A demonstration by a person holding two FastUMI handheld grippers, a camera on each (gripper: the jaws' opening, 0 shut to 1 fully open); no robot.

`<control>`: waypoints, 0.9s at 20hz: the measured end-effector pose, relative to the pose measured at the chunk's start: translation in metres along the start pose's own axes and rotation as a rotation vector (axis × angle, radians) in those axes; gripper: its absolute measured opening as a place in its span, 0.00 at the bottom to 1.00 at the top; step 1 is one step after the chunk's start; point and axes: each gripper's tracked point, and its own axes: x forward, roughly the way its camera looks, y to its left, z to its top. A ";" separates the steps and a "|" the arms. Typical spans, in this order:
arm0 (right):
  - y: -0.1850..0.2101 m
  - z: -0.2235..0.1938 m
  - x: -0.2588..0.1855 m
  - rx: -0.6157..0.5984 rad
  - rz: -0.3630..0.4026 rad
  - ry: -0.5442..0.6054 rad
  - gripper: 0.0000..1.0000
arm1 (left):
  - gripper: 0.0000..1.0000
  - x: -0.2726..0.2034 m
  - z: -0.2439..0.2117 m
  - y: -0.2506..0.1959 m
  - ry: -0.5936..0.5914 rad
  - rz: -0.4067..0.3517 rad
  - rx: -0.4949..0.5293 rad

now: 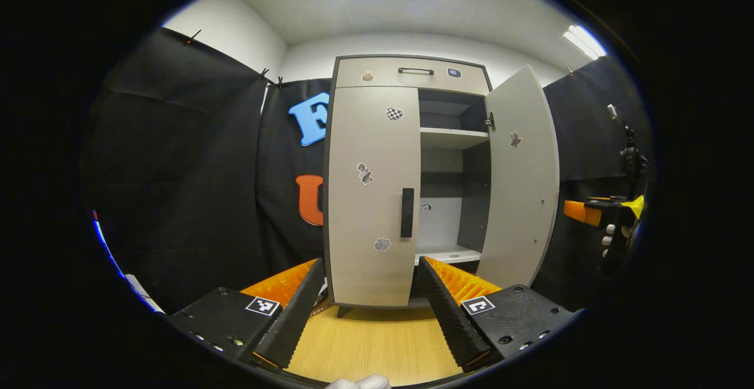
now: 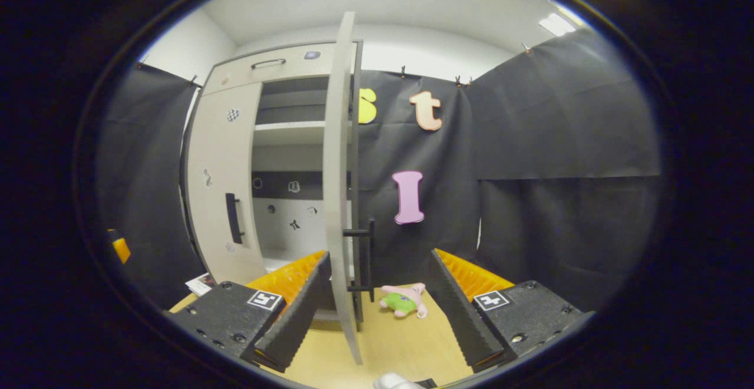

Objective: Open the right door of the double-door shoe cabinet with the right hand, and open the left door with the left hand.

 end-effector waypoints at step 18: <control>0.113 -0.061 -0.044 0.015 0.177 0.080 1.00 | 0.96 0.087 -0.015 0.010 0.011 0.007 0.043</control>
